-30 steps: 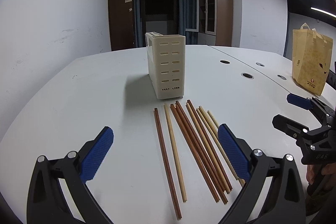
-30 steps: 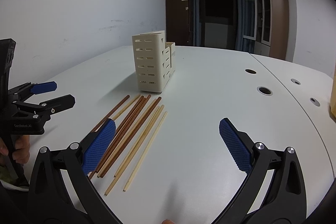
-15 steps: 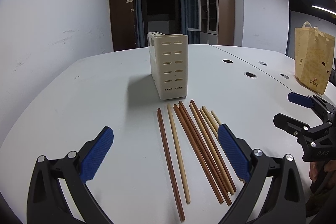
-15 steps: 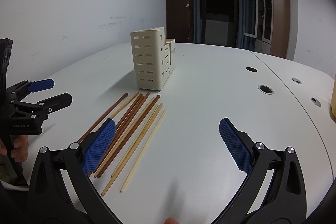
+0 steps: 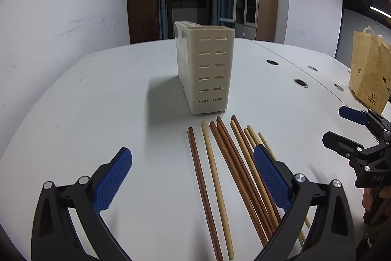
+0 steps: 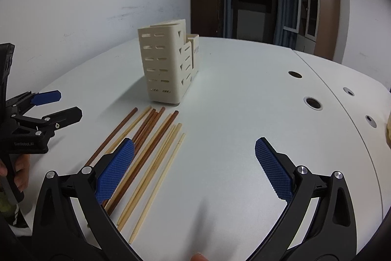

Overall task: Organize utensils
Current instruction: 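Lower both tools and close each on one chopstick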

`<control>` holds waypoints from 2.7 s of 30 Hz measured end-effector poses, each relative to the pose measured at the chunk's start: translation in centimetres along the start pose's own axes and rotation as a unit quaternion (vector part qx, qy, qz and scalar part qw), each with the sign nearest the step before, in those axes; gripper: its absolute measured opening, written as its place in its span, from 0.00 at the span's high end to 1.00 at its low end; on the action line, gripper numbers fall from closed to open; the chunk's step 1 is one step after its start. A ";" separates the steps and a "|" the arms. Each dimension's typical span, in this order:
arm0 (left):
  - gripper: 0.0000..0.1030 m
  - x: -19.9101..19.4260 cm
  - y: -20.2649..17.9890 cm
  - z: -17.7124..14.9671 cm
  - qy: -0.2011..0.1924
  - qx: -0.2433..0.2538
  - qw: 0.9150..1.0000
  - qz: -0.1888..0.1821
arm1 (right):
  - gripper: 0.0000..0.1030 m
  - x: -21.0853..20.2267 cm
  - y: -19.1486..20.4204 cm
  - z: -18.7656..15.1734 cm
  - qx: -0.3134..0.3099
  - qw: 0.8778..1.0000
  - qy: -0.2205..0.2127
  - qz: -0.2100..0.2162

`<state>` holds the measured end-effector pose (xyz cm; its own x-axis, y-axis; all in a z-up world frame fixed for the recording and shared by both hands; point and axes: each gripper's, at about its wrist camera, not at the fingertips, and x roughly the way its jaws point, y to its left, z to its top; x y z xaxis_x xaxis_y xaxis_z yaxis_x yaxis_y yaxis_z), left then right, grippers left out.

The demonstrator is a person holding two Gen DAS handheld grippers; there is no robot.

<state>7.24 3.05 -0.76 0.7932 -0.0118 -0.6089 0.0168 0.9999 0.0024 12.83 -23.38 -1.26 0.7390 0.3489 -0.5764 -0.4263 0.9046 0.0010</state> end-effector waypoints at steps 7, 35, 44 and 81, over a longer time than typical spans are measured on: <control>0.05 3.1 0.6 1.7 0.040 0.013 0.999 -0.003 | 0.08 2.1 0.0 1.2 -0.014 0.999 0.028 -0.013; 0.37 13.1 2.2 5.7 0.226 0.001 0.973 -0.037 | 0.30 12.3 -0.7 3.8 0.033 0.973 0.229 0.015; 0.46 15.1 2.0 5.4 0.255 -0.011 0.966 -0.041 | 0.43 13.6 -0.3 3.8 0.038 0.965 0.260 0.016; 0.93 16.5 -0.7 6.7 0.263 0.027 0.964 -0.038 | 0.96 10.8 3.7 3.5 0.040 0.968 0.245 0.025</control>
<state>24.40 2.07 -5.45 0.3708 -0.0626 -0.9266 0.1054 0.9941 -0.0249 21.09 -15.42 -4.60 0.3748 0.2523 -0.8921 -0.3983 0.9127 0.0908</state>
